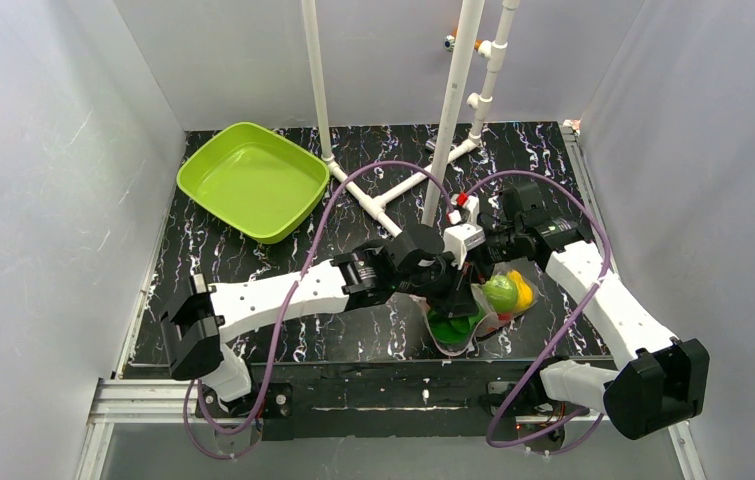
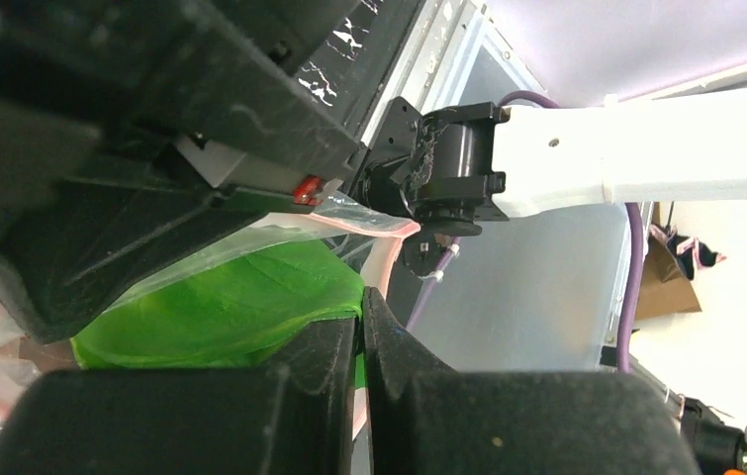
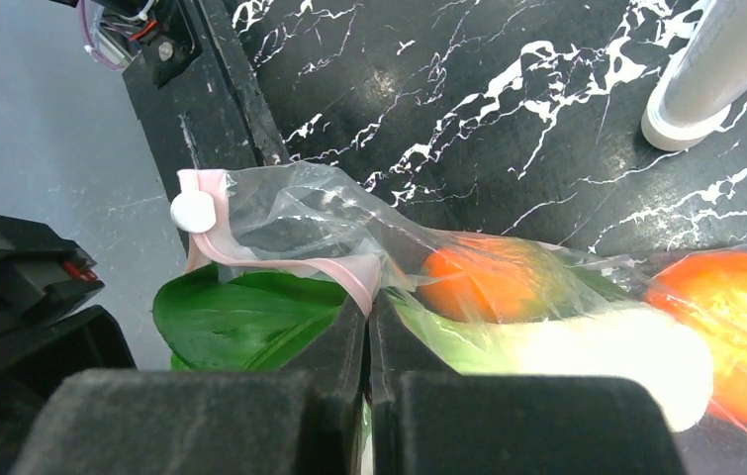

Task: Open the zip-top bag and remove the fake food
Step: Pick up the fake vegetable from the zipper food storage bag.

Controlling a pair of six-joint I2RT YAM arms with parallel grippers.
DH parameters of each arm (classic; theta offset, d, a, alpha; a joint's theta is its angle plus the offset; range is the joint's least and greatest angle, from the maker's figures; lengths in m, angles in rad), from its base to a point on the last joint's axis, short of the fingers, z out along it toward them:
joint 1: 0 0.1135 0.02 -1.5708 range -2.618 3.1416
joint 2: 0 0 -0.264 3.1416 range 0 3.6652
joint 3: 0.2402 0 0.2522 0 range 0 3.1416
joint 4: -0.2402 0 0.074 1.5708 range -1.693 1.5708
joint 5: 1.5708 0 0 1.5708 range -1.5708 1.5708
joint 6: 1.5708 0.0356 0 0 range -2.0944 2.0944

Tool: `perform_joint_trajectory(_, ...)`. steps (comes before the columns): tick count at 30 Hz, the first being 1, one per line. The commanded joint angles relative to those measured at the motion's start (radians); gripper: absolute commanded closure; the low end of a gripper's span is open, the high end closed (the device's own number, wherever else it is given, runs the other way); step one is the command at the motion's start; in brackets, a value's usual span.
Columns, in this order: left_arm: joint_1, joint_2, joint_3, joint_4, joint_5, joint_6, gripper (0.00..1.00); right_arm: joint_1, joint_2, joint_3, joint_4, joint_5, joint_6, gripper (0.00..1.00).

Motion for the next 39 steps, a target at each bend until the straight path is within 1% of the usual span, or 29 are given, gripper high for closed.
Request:
perform_joint_trajectory(1, 0.019, -0.041, 0.086, -0.044, 0.077, 0.073, 1.00, 0.007, -0.003, -0.011, 0.057, 0.037, 0.021, 0.99)
perform_joint_trajectory(6, 0.061, -0.103, 0.054, -0.123, 0.078, 0.130, 1.00, 0.005, -0.016, -0.031, 0.080, 0.100, 0.036, 0.99)
perform_joint_trajectory(10, 0.117, -0.185, -0.030, -0.199, 0.052, 0.174, 1.00, -0.024, -0.032, -0.042, 0.105, 0.139, 0.060, 0.99)
perform_joint_trajectory(14, 0.209, -0.249, -0.159, -0.203, 0.046, 0.138, 1.00, -0.031, -0.039, -0.045, 0.103, 0.102, 0.058, 0.99)
perform_joint_trajectory(16, 0.239, -0.237, -0.173, -0.172, 0.072, 0.110, 1.00, -0.028, -0.030, -0.047, 0.098, 0.071, 0.048, 0.99)
perform_joint_trajectory(19, 0.236, -0.153, -0.072, -0.121, 0.159, 0.079, 1.00, -0.001, -0.009, -0.039, 0.087, 0.064, 0.036, 0.99)
perform_joint_trajectory(24, 0.184, 0.008, 0.176, -0.113, 0.288, 0.081, 1.00, 0.007, 0.011, -0.037, 0.096, 0.076, 0.053, 0.99)
perform_joint_trajectory(27, 0.175, 0.034, 0.214, -0.155, 0.298, 0.097, 1.00, 0.007, 0.005, -0.044, 0.109, 0.107, 0.066, 0.99)
perform_joint_trajectory(30, 0.183, -0.040, 0.140, -0.169, 0.233, 0.125, 1.00, -0.011, -0.013, -0.053, 0.123, 0.144, 0.079, 0.99)
perform_joint_trajectory(34, 0.220, -0.172, -0.007, -0.144, 0.192, 0.118, 1.00, -0.044, -0.041, -0.064, 0.136, 0.122, 0.089, 0.99)
perform_joint_trajectory(39, 0.260, -0.308, -0.116, -0.096, 0.159, 0.100, 1.00, -0.050, -0.053, -0.067, 0.125, 0.098, 0.068, 0.99)
